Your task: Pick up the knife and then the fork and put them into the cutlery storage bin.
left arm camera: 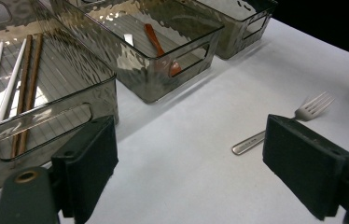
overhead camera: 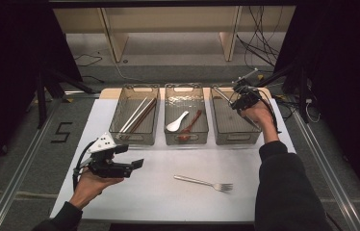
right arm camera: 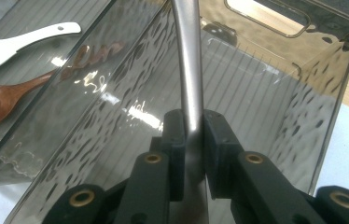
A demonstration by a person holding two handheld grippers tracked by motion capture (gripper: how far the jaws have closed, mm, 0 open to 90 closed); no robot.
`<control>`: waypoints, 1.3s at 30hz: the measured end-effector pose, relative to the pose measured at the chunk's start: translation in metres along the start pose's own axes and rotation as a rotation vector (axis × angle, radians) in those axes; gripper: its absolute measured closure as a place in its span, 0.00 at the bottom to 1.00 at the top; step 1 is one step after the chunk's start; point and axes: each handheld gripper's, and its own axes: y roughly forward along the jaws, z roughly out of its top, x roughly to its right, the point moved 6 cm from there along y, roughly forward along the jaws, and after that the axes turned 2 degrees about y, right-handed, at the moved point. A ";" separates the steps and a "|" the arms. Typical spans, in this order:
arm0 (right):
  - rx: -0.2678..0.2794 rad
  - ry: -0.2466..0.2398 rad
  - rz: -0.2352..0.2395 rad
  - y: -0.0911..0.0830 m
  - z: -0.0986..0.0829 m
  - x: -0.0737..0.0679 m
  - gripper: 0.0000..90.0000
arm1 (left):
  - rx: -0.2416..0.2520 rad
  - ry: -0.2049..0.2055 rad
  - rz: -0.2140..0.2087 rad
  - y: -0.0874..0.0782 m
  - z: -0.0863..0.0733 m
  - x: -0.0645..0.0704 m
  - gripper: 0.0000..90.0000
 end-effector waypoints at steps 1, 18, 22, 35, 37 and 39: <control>-0.003 -0.001 -0.002 0.002 0.000 -0.001 0.90 | 0.002 0.001 -0.001 0.000 0.000 0.000 0.19; 0.040 0.001 0.007 -0.003 0.004 -0.008 0.62 | -0.002 0.001 -0.006 -0.001 0.000 0.000 0.19; 0.066 -0.009 0.051 -0.013 0.002 -0.016 0.57 | -0.002 0.000 -0.006 0.000 0.000 0.001 0.19; 0.134 -0.050 0.130 -0.036 -0.011 -0.044 0.45 | 0.007 -0.010 -0.010 -0.001 0.001 0.000 0.19; 0.144 -0.055 0.144 -0.038 -0.014 -0.048 0.44 | 0.006 -0.008 -0.011 -0.001 0.000 0.000 0.19; 0.149 -0.054 0.162 -0.041 -0.018 -0.051 0.43 | 0.006 -0.008 -0.010 -0.001 0.000 0.000 0.19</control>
